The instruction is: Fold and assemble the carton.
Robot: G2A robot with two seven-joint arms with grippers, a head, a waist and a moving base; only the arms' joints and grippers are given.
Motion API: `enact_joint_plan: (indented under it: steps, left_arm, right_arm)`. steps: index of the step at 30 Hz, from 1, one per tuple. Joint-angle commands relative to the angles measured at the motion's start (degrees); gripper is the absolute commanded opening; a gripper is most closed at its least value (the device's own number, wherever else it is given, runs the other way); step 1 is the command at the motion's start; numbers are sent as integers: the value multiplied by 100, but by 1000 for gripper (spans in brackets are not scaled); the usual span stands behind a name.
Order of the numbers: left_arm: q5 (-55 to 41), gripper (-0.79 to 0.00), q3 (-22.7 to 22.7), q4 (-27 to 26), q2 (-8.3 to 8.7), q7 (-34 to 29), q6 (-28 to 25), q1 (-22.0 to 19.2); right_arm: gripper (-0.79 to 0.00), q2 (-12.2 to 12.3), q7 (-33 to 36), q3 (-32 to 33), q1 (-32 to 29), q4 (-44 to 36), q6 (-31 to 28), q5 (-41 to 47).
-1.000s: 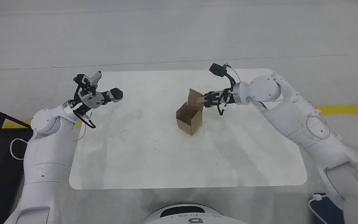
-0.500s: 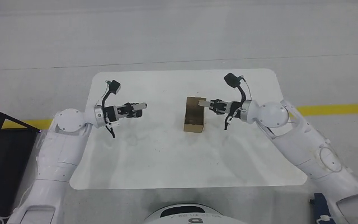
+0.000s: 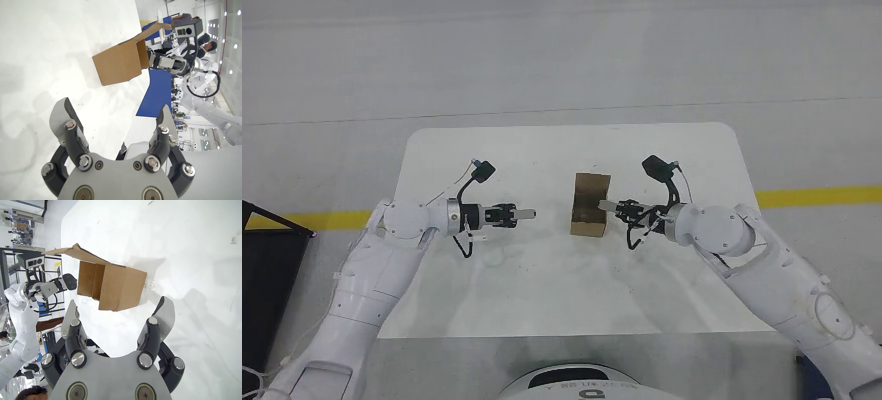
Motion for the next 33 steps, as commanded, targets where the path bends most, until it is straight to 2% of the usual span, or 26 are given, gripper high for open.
enact_joint_plan:
  steps: [1,3,7,12,14,18,22,29,31,33]
  left_arm:
    - [95,-74,127,21,-27,216,-60,-9]
    - [149,-89,240,52,-53,360,-88,-32]
    - [337,-86,520,130,-120,597,-151,-165]
    - [424,-108,939,289,-235,654,-151,-441]
    - [447,-148,1093,400,-284,668,-131,-563]
    - [521,-203,1332,628,-371,707,-90,-821]
    - [595,-296,1557,783,-469,762,-30,-1117]
    - [779,-302,1996,1068,-657,966,-1,-1458]
    - [830,-357,2123,1167,-714,1006,-20,-1540]
    - [877,-351,2218,1240,-760,1032,-31,-1614]
  right_arm:
    - [-126,-37,-50,-21,36,70,7,91]
    - [-145,-57,-99,-9,28,119,27,137]
    - [-132,-63,-137,109,-66,184,-69,232]
    - [-139,-77,-111,278,-183,449,-272,546]
    - [-175,-94,-114,302,-211,563,-393,654]
    - [-188,-113,-61,317,-253,638,-669,663]
    - [-203,-138,18,328,-223,643,-831,659]
    - [-209,-239,164,154,-8,828,-889,686]
    - [-222,-267,200,109,47,890,-934,677]
    - [-246,-288,256,76,95,936,-981,685]
